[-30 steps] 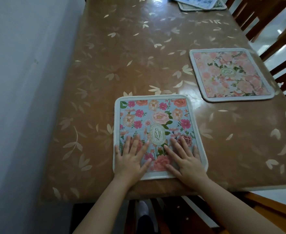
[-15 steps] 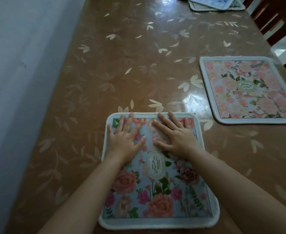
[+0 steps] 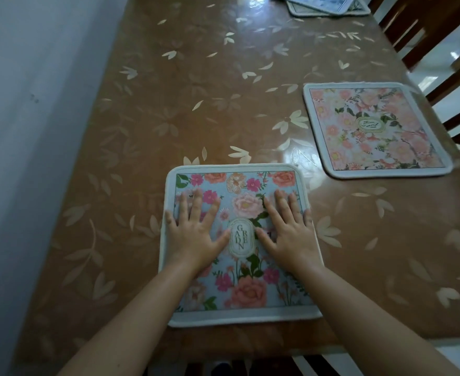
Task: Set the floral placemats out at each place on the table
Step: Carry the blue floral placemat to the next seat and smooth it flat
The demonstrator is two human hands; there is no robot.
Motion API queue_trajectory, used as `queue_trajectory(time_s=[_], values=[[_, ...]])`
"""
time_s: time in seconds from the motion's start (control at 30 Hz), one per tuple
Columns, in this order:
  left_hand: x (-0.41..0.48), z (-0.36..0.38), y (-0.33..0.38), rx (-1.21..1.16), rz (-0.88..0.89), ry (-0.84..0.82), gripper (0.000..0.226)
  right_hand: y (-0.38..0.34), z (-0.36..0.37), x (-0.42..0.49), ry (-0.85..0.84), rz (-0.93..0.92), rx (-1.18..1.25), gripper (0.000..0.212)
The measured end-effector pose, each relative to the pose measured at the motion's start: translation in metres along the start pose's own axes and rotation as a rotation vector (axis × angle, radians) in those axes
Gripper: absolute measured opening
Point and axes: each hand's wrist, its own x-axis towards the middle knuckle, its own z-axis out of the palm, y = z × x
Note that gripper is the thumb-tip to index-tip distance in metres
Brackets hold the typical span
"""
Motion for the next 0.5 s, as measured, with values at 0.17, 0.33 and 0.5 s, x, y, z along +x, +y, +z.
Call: queue_trajectory(time_s=[0.17,0.33,0.5], values=[[-0.05,0.005,0.012,0.001,0.035,-0.005,0.072,-0.006,0.012,-0.044,-0.014,0.024,-0.026,0.07],[-0.085,0.009,0.022,-0.016,0.062,-0.067,0.069,-0.017,0.022,-0.077,-0.005,0.066,-0.045,0.074],[-0.113,0.01,0.03,-0.013,0.092,-0.085,0.062,-0.022,0.026,-0.108,-0.014,0.074,-0.025,0.072]])
